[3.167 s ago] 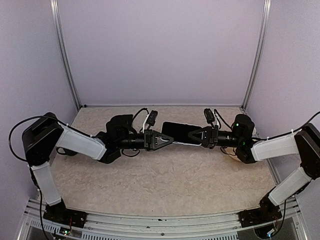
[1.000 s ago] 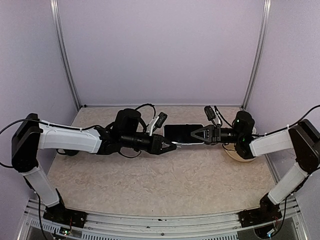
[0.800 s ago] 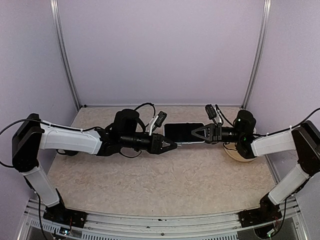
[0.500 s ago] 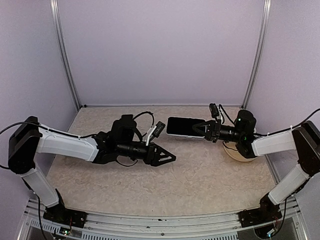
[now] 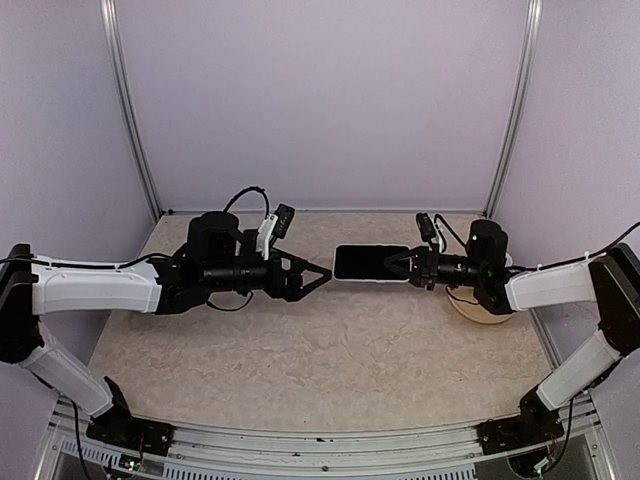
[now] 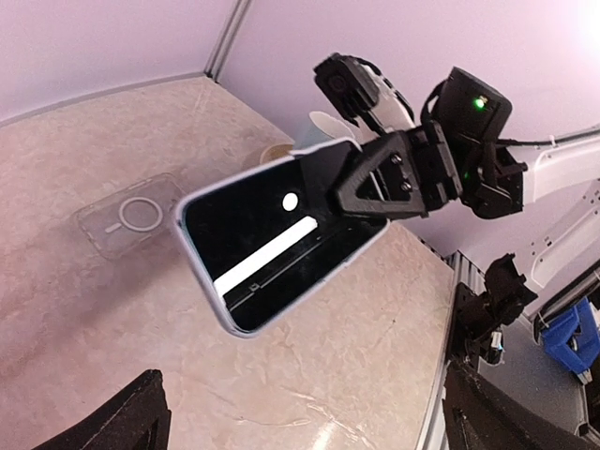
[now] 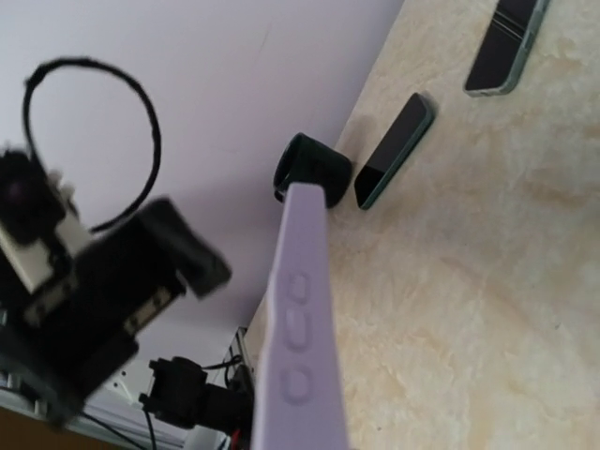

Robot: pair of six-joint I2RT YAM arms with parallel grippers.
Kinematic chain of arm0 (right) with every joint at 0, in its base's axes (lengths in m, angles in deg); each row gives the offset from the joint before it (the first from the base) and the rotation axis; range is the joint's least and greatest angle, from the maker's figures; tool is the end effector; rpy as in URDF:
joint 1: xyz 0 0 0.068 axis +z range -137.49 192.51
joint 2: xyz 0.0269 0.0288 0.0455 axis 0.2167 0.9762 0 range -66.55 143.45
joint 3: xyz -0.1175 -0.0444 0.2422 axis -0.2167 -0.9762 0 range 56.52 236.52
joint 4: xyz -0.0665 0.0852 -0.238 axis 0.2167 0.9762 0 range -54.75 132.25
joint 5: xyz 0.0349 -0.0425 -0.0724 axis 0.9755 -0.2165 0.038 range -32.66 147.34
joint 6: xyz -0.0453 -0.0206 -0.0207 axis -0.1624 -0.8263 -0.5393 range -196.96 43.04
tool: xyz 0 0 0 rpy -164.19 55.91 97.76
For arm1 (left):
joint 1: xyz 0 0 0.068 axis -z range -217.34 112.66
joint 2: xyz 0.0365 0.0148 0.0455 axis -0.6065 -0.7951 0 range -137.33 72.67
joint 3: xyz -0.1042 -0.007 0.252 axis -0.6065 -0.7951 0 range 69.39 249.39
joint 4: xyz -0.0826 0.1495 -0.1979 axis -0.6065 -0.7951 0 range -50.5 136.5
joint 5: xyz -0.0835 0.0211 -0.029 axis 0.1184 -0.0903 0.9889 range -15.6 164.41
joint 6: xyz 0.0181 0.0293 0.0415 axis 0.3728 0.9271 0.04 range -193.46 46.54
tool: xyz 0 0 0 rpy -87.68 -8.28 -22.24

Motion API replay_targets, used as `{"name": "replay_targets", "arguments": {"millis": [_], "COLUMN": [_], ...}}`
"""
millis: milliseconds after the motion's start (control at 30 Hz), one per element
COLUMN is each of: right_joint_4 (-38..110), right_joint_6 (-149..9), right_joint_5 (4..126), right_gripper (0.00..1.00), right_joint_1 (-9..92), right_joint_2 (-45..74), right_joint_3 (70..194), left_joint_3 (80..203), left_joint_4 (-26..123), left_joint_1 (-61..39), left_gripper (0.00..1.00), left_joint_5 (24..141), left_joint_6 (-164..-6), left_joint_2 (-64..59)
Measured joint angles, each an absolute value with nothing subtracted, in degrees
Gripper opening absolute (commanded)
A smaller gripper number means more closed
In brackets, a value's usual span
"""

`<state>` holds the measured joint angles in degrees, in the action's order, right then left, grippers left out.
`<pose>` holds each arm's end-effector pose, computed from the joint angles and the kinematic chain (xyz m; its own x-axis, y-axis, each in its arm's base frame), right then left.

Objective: Put the phone into the phone case
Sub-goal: Press the bottom left corner of the phone case.

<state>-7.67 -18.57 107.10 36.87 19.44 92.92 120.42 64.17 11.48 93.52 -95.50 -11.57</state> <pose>0.2642 0.1493 0.2180 -0.8706 0.2098 -0.4450 -0.4115 0.1854 0.8924 0.2119 -0.2598 0.2632 -0.5083 0.0426 -0.8601 0.7855 0.4322 -0.4429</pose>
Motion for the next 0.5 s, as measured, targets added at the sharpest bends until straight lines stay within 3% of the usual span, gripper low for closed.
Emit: {"name": "replay_targets", "arguments": {"millis": [267,500], "right_joint_4": [-6.27,-5.13], "right_joint_6": [-23.01,-27.62], "right_joint_5": [111.01,115.91], "right_gripper": [0.04,0.05], "right_joint_1": [36.87,37.27], "right_joint_2": [18.37,17.19], "right_joint_3": [93.53,93.69], "left_joint_3": [119.24,120.24], "left_joint_4": [64.15,67.01], "left_joint_1": [5.69,5.91], "left_gripper": [0.99,0.99], "left_joint_5": [94.26,101.85], "left_joint_6": [-98.78,-101.23], "left_joint_2": [-11.31,-15.11]}}
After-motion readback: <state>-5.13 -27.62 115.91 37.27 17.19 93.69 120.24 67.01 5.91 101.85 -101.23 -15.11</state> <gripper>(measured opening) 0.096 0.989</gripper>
